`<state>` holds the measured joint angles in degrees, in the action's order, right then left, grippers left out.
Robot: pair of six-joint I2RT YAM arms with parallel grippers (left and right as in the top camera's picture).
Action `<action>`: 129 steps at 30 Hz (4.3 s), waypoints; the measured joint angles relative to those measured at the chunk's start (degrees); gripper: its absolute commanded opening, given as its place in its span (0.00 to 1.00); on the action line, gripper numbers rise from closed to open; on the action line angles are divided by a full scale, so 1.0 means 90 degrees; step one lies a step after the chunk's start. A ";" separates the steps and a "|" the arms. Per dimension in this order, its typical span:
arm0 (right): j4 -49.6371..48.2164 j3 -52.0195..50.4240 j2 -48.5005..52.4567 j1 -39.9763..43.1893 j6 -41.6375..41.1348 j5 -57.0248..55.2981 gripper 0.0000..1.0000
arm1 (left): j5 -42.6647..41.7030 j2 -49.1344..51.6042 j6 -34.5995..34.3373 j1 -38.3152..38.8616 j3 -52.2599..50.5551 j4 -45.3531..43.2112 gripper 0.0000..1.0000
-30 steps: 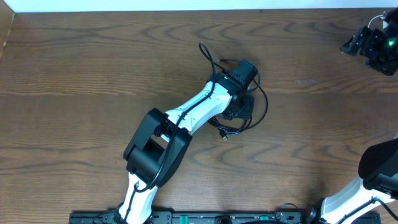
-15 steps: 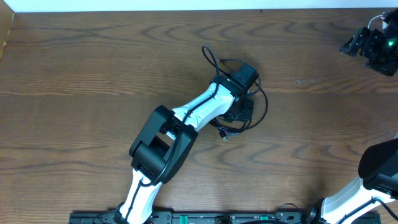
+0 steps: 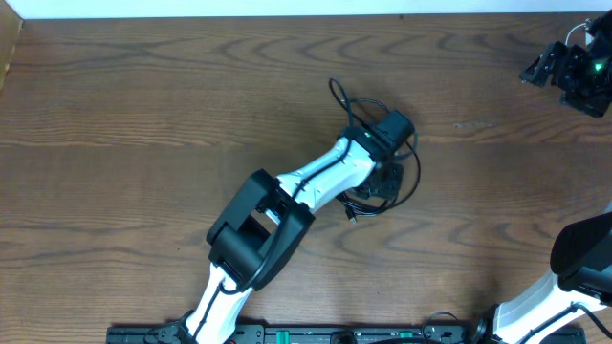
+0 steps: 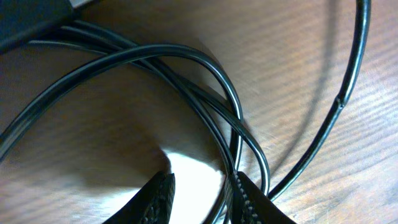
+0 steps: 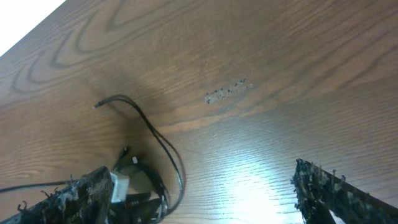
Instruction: Untangle cables
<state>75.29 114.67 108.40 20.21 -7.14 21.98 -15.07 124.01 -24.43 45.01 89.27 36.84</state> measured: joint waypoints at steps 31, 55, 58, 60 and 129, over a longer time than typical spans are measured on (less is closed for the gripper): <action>0.0044 0.0000 -0.0002 -0.0012 0.0000 -0.0046 0.91 | 0.1724 -0.0449 0.0034 -0.0401 0.0209 0.0806 0.38; 0.0078 0.0000 0.0000 -0.0107 0.0000 -0.0109 0.91 | 0.1333 -0.0061 0.0362 -0.0401 -0.0007 0.0461 0.19; 0.0138 0.0000 0.0000 -0.0138 0.0000 -0.0119 0.91 | 0.1377 -0.0061 0.0418 -0.0401 -0.0007 0.0347 0.19; 0.0175 0.0000 -0.0002 -0.0209 0.0002 -0.0119 0.91 | 0.1409 -0.0061 0.0437 -0.0401 -0.0010 0.0345 0.21; -0.1736 -0.1248 -0.0002 -0.3553 0.0335 0.1248 0.74 | 0.0304 -0.5168 -0.0029 -0.2147 0.0894 -0.1469 0.08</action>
<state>59.66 103.44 108.38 -11.77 -4.12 33.21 -12.34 77.49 -24.69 25.69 97.32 23.62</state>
